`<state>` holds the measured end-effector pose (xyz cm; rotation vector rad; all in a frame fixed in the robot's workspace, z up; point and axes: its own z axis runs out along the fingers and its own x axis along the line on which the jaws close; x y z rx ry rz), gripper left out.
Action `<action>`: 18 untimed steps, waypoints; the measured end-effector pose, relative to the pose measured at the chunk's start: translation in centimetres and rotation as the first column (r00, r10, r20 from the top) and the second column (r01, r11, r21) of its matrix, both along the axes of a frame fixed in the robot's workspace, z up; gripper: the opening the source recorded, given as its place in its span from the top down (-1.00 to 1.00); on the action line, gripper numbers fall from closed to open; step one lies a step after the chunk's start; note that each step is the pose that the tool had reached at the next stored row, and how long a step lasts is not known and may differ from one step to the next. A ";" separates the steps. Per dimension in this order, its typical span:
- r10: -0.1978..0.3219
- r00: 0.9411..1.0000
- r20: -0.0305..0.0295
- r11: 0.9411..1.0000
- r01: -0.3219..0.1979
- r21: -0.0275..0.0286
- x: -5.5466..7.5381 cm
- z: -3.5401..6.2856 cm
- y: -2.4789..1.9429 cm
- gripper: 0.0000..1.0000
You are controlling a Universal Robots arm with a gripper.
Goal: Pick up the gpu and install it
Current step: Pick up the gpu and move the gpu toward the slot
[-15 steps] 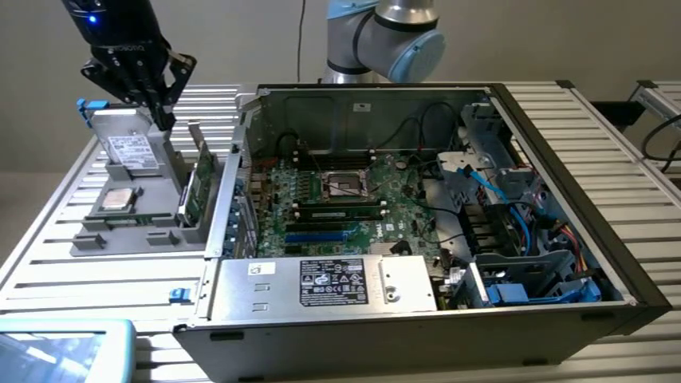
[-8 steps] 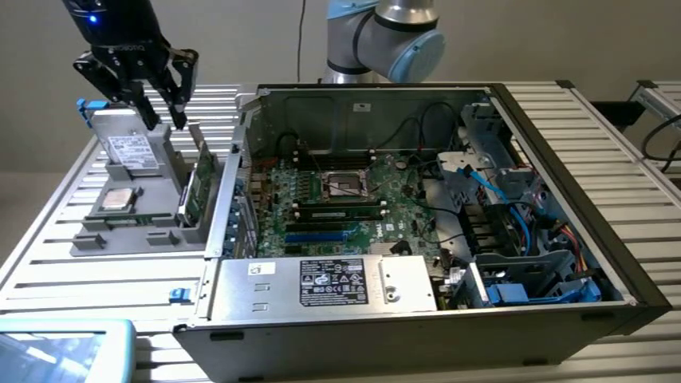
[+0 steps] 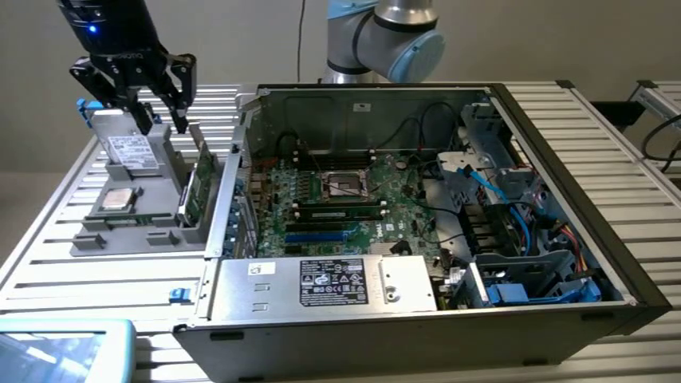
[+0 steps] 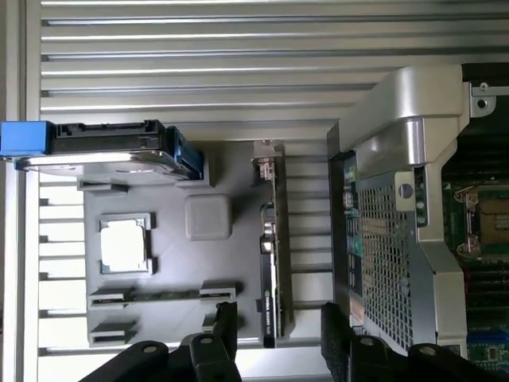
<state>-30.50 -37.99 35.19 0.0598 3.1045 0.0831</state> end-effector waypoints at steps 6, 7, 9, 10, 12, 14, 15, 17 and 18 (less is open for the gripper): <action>0.044 0.999 0.000 0.999 -0.044 0.003 -0.2 -1.05 -0.08 -0.11; 0.046 0.999 0.000 0.999 -0.046 0.003 -0.2 -1.24 -0.08 -0.11; 0.047 0.999 0.000 0.999 -0.047 0.003 -0.2 -1.60 -0.09 -0.11; 0.047 0.999 0.000 0.999 -0.047 0.003 -0.2 -1.78 -0.09 -0.11; 0.047 0.999 0.000 0.999 -0.047 0.004 -0.2 -2.14 -0.09 -0.11; 0.047 0.999 0.000 0.999 -0.047 0.003 -0.2 -2.50 -0.09 -0.11; 0.047 0.999 0.000 0.999 -0.047 0.003 -0.2 -2.69 -0.09 -0.11; 0.046 0.999 0.000 0.999 -0.046 0.004 -0.2 -3.05 -0.10 -0.11; 0.044 0.999 0.000 0.999 -0.044 0.004 -0.2 -3.24 -0.11 -0.11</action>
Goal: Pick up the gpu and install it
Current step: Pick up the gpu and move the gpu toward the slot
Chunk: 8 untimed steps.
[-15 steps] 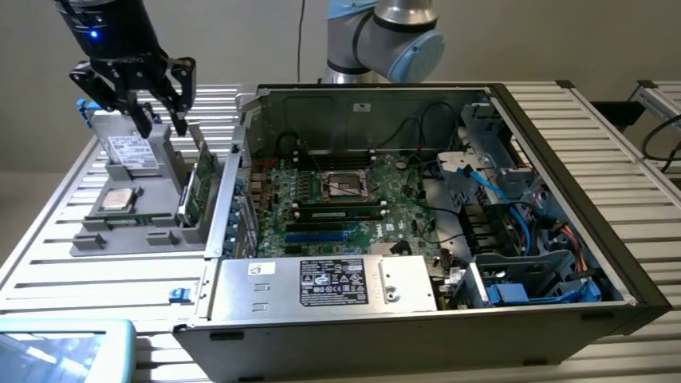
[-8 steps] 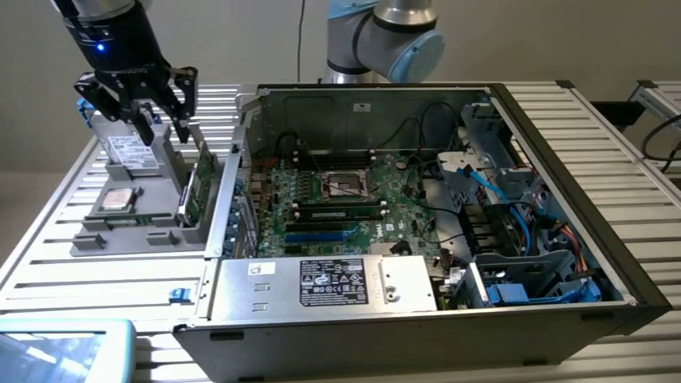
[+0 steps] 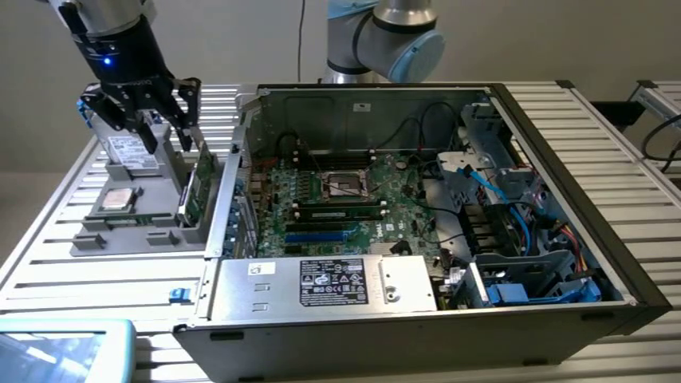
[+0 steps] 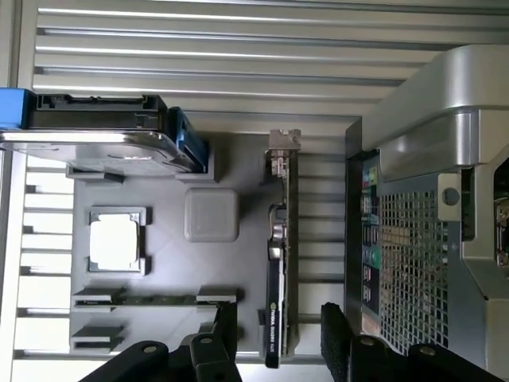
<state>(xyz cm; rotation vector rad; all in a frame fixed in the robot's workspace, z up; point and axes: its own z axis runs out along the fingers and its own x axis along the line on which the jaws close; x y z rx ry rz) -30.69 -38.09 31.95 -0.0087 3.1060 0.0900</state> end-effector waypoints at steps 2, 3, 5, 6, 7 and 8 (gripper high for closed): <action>-0.005 1.000 0.000 1.000 0.005 0.001 0.0 -0.36 -0.03 -0.11; -0.008 1.000 0.000 1.000 0.008 0.001 0.0 -0.55 -0.04 -0.11; -0.017 1.000 0.000 1.000 0.017 0.003 0.0 -0.91 -0.08 -0.11; -0.022 1.000 0.000 1.000 0.022 0.004 0.0 -1.09 -0.09 -0.11; -0.025 1.000 0.000 1.000 0.025 0.005 0.0 -1.27 -0.12 -0.11; -0.028 1.000 0.000 1.000 0.028 0.005 0.0 -1.45 -0.16 -0.11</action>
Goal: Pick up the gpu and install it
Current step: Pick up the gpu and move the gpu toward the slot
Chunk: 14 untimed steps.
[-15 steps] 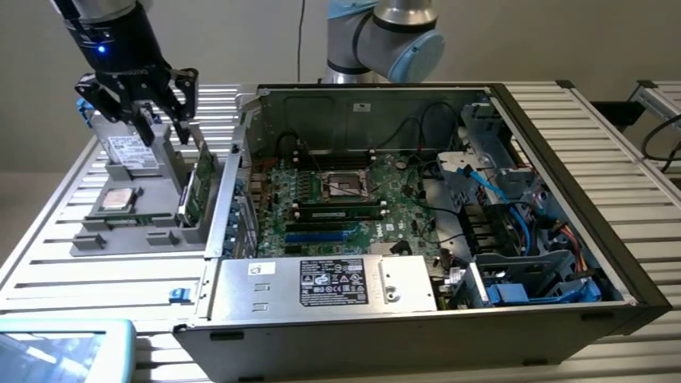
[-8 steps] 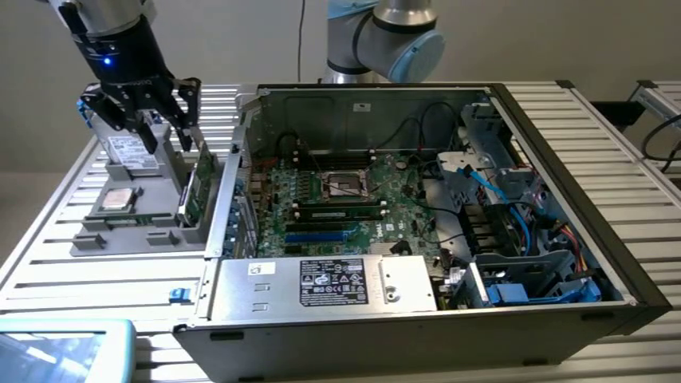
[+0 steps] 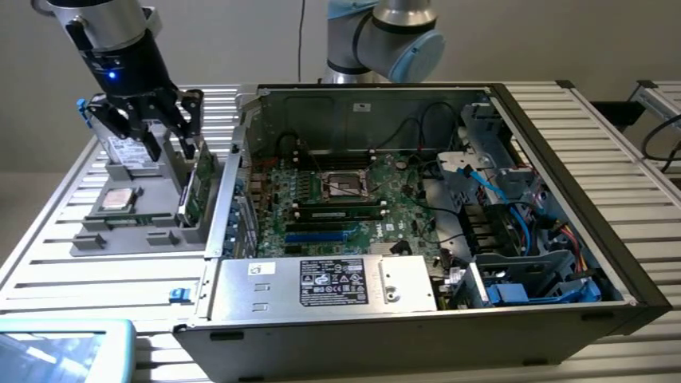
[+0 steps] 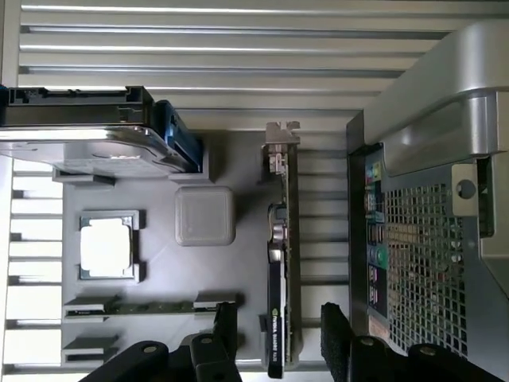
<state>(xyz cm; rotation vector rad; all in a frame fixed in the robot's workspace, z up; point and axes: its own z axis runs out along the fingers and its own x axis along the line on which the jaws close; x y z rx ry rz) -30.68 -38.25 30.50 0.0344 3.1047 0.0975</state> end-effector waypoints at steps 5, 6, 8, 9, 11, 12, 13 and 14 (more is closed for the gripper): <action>-0.004 1.000 0.000 1.000 0.004 0.002 0.0 -0.91 -0.16 -0.11; -0.004 1.000 0.000 1.000 0.004 0.003 0.0 -1.09 -0.18 -0.11; -0.005 1.000 0.000 1.000 0.005 0.005 0.0 -1.45 -0.23 -0.11; -0.005 1.000 0.000 1.000 0.005 0.007 0.0 -1.63 -0.24 -0.11; -0.006 1.000 0.000 1.000 0.006 0.012 0.0 -1.99 -0.27 -0.11; -0.007 1.000 0.000 1.000 0.007 0.014 0.0 -2.16 -0.28 -0.11; -0.007 1.000 0.000 1.000 0.007 0.017 0.0 -2.32 -0.29 -0.11; -0.008 1.000 0.000 1.000 0.008 0.021 0.0 -2.48 -0.29 -0.11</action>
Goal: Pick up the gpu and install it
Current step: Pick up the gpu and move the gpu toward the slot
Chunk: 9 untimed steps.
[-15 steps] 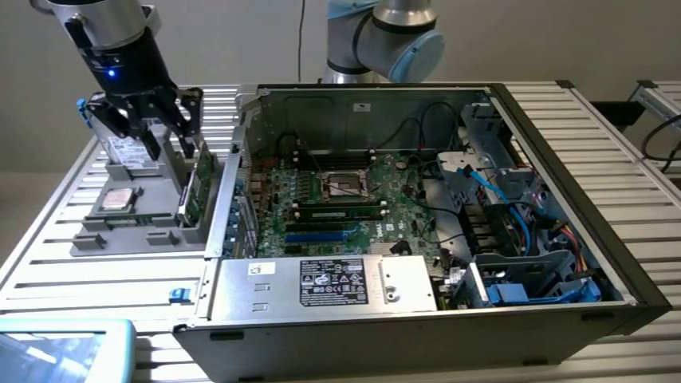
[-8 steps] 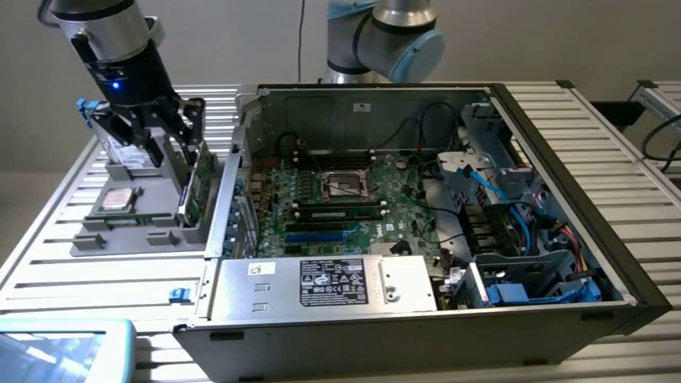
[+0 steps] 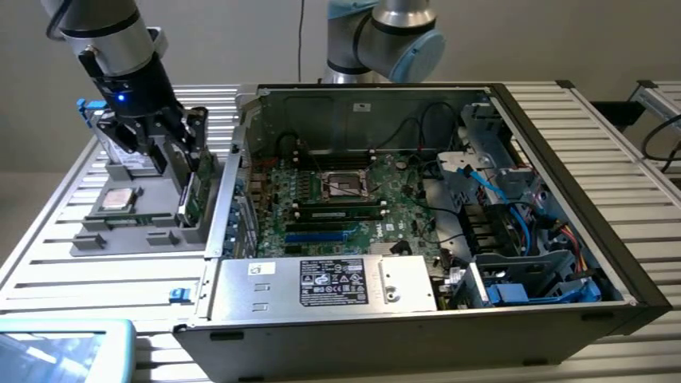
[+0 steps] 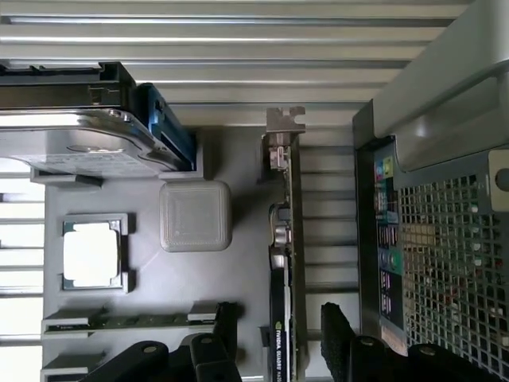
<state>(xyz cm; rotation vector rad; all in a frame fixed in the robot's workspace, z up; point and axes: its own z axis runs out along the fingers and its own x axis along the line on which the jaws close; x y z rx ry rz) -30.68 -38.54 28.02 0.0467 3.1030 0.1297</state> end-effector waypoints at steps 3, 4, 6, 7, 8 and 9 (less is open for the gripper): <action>0.000 1.000 0.000 1.000 0.000 0.004 0.0 -0.54 -0.05 -0.11; 0.000 1.000 0.000 1.000 0.000 0.004 0.0 -0.72 -0.08 -0.11; 0.000 1.000 0.000 1.000 0.000 0.005 0.0 -1.07 -0.08 -0.11; 0.000 1.000 0.000 1.000 0.000 0.005 0.0 -1.25 -0.08 -0.11; 0.000 1.000 0.000 1.000 0.000 0.005 0.0 -1.43 -0.08 -0.11; 0.001 1.000 0.000 1.000 -0.001 0.005 0.0 -1.62 -0.08 -0.11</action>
